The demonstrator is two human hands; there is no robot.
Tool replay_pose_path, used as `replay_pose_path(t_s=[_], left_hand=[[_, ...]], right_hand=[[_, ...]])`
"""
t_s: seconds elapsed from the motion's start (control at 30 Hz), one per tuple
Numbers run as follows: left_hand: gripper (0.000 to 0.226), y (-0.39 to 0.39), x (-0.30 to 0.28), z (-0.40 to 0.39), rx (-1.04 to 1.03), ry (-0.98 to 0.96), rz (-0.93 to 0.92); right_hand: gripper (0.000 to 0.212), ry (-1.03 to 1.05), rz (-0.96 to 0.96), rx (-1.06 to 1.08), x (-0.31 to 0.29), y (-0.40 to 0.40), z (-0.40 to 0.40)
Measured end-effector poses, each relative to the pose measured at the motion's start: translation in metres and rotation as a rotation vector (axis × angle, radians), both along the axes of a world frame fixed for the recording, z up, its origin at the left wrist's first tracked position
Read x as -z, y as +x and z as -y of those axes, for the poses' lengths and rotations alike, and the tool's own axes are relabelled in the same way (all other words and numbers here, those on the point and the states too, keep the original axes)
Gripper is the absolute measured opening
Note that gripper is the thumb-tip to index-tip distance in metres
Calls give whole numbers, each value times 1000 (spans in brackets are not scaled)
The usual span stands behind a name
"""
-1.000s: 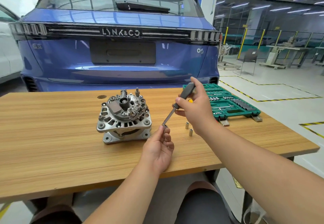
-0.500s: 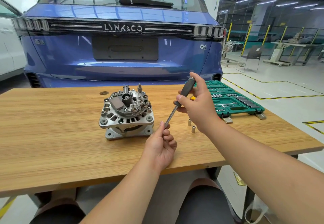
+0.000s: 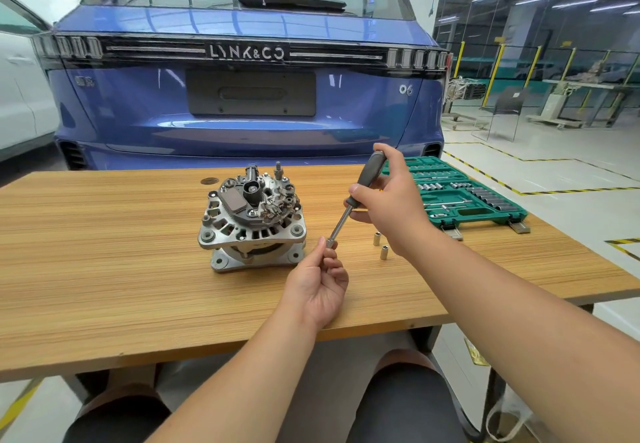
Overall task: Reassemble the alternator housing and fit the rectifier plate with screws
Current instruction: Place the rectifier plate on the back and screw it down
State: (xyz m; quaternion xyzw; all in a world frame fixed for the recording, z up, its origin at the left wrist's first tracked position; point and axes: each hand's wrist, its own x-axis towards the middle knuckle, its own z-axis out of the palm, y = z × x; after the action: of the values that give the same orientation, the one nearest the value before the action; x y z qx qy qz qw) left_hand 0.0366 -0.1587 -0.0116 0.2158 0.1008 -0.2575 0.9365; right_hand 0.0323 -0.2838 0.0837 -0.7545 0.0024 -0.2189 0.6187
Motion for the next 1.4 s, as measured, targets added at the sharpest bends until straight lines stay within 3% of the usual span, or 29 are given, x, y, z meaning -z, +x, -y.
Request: replay_pose_path(t_s=[0.23, 0.43, 0.8, 1.0, 1.17, 1.3, 1.4], left_hand=[[20, 0, 1, 0, 6, 9, 17], [22, -1, 0, 0, 17, 26, 39], [21, -1, -1, 0, -3, -13, 27], [22, -1, 0, 0, 6, -18, 32], [23, -1, 1, 1, 10, 7, 33], [26, -3, 2, 7, 0, 152, 79], [29, -4, 6, 15, -69, 506, 327]], right_hand=[[70, -39, -59, -11, -6, 2, -2], [74, -165, -41, -11, -12, 2, -7], [72, -168, -16, 29, -1, 1, -8], [72, -327, 56, 42, -1, 1, -16], [74, -305, 19, 31, 0, 6, -16], [73, -230, -32, 8, 5, 4, -7], [72, -243, -43, -27, 0, -1, 1]])
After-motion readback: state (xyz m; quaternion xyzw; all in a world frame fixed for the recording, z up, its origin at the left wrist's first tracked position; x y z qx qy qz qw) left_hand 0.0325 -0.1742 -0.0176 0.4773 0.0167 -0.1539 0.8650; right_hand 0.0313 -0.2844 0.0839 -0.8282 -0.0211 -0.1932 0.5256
